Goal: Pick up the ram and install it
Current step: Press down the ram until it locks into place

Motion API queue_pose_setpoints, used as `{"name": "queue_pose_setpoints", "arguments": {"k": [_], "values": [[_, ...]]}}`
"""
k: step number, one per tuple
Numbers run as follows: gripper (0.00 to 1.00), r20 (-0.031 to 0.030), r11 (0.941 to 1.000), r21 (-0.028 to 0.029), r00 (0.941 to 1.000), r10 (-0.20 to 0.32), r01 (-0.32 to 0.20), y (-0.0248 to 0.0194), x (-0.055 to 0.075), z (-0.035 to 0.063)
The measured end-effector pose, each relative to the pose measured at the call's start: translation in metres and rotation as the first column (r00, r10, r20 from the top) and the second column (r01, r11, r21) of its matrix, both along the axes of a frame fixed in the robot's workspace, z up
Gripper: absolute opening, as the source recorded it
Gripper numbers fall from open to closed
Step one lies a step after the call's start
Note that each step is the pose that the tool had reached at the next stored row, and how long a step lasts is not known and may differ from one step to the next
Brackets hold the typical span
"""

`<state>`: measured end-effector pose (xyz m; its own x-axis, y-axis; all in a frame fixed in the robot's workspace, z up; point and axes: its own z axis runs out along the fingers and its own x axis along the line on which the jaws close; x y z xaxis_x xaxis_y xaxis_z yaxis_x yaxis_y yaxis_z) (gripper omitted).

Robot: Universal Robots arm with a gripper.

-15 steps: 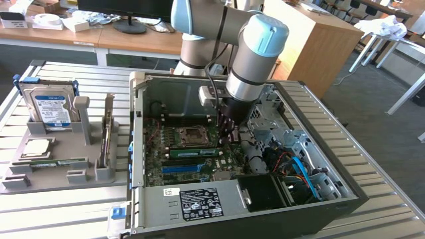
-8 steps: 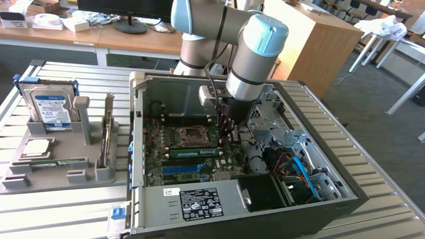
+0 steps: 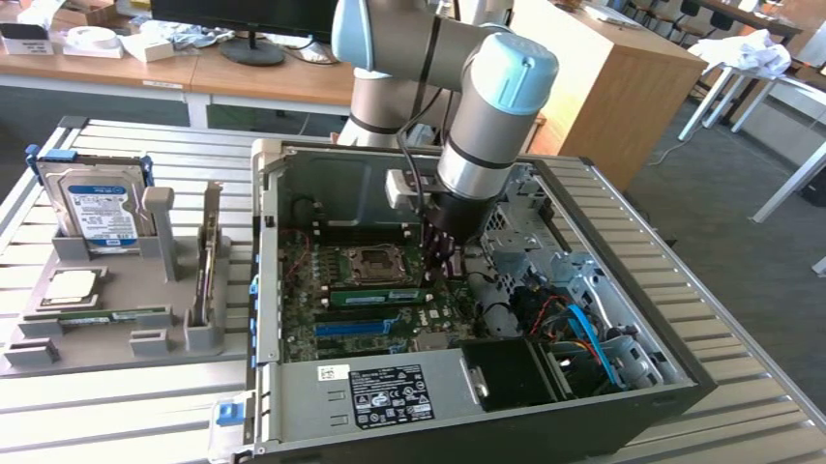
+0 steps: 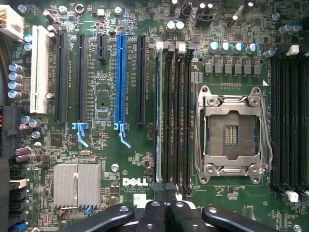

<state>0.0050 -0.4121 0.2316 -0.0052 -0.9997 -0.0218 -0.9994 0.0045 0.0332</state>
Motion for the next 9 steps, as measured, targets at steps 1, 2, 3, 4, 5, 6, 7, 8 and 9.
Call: {"name": "queue_pose_setpoints", "arguments": {"k": [1, 2, 3, 4, 5, 6, 7, 8, 9], "values": [[0.1, 0.0, 1.0, 0.0, 1.0, 0.0, 0.0, 0.0, 0.0, 0.0], [0.1, 0.0, 1.0, 0.0, 1.0, 0.0, 0.0, 0.0, 0.0, -0.0001], [0.1, 0.0001, 1.0, 0.0005, 1.0, 0.0, 0.0, 0.0001, 0.0, -0.0007], [0.1, 0.0001, 1.0, 0.0006, 1.0, 0.0, 0.0, 0.0001, 0.0, -0.0013], [0.1, 0.0, 1.0, 0.0003, 1.0, 0.0, 0.0, 0.0001, 0.0, -0.0019], [0.1, 0.0, 1.0, 0.0003, 1.0, 0.0, 0.0, 0.0001, 0.0, -0.0025], [0.1, 0.0, 1.0, 0.0002, 1.0, 0.0, 0.0, 0.0, 0.0, -0.0027], [0.1, 0.0, 1.0, 0.0001, 1.0, 0.0, 0.0, 0.0, 0.0, -0.0027], [0.1, -0.0001, 1.0, 0.0001, 1.0, 0.0, 0.0, 0.0, 0.0, -0.0027]]}}
